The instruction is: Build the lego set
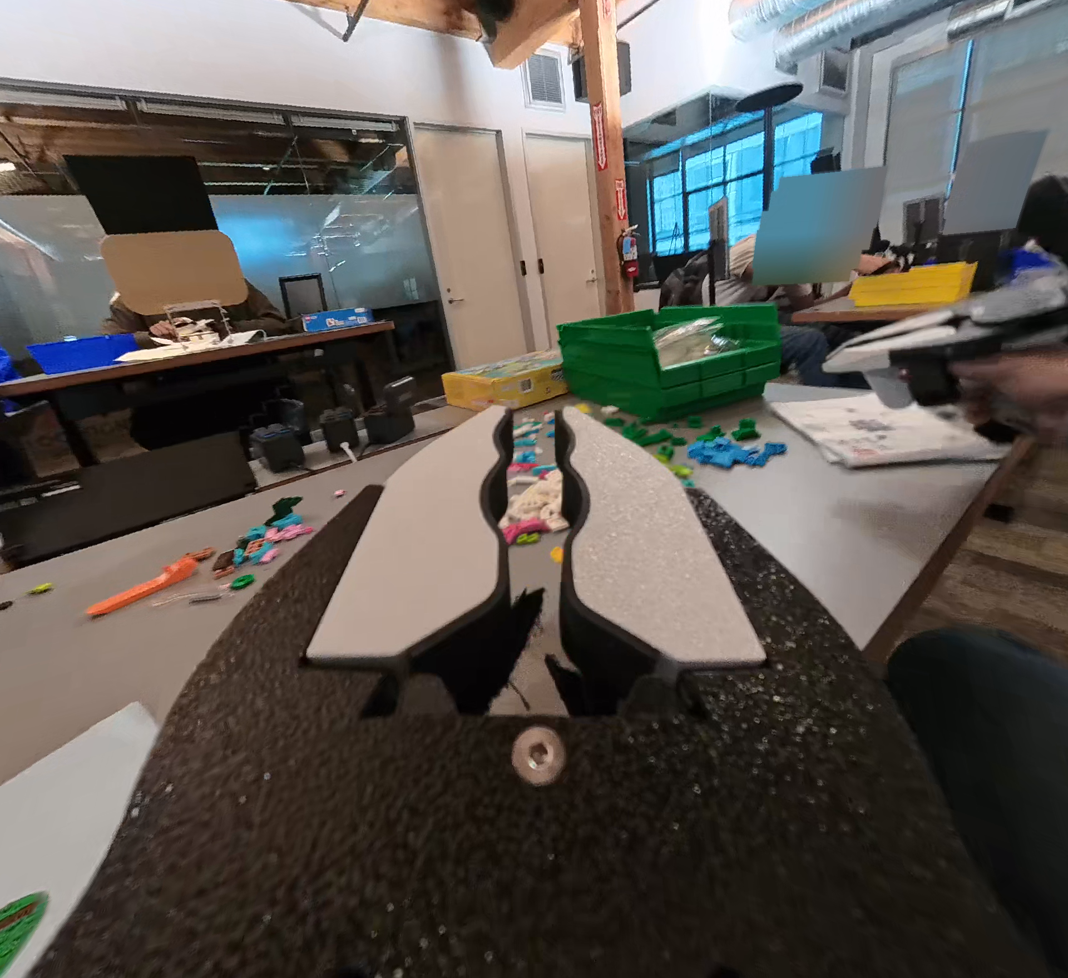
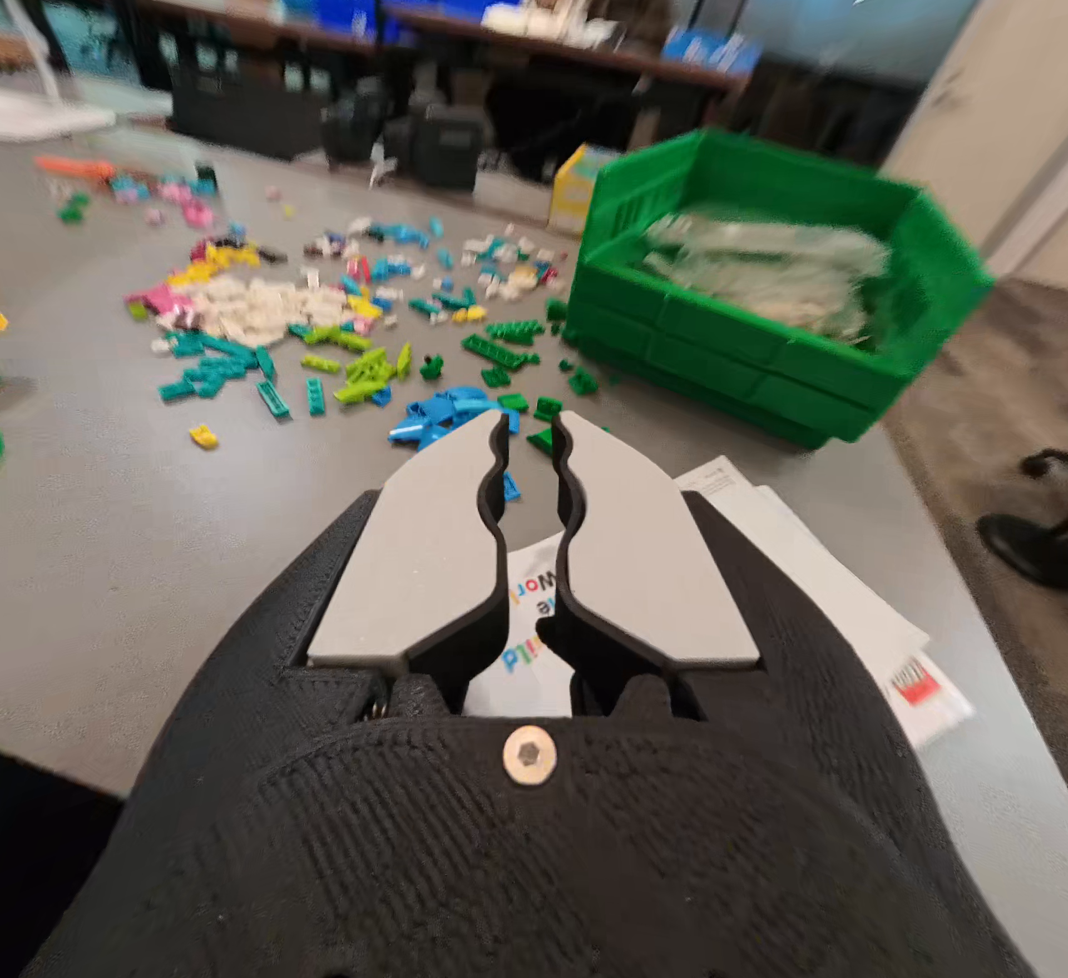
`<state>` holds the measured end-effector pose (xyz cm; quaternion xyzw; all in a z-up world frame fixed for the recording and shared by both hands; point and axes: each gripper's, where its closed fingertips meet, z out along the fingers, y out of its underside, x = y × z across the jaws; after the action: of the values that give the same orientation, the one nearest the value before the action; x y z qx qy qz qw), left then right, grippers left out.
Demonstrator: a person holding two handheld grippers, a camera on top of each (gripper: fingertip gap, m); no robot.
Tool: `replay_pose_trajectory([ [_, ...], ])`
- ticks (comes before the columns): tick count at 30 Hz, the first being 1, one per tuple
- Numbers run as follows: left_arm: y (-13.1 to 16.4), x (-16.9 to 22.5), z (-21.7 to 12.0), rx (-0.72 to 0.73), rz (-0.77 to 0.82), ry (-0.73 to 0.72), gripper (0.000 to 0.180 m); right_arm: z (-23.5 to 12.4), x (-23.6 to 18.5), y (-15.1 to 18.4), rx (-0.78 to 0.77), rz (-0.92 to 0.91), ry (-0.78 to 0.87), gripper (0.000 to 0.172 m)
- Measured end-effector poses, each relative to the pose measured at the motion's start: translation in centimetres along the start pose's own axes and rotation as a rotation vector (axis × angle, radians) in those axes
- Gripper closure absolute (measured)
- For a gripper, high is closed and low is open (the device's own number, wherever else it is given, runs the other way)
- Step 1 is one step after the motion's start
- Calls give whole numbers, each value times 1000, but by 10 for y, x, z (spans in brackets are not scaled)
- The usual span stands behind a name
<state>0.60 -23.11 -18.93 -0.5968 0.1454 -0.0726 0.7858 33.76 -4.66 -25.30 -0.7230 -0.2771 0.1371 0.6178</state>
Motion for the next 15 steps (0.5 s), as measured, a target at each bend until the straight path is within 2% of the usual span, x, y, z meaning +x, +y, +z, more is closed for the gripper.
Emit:
replay_pose_trajectory([
  [2, 11, -6, 2, -34, 54, 6, 167, 29, 6, 11, -135, 5, -81, 159],
  [5, 25, -17, 10, -71, 131, 21, 168, 66, 31, 17, -223, -24, -73, 161],
  [7, 30, -31, 19, -71, 168, 8, 169, 87, 37, 28, -312, -4, -126, 162],
  [15, 44, -77, 62, -23, 113, -48, 169, 138, 55, 59, -552, -48, -244, 160],
])
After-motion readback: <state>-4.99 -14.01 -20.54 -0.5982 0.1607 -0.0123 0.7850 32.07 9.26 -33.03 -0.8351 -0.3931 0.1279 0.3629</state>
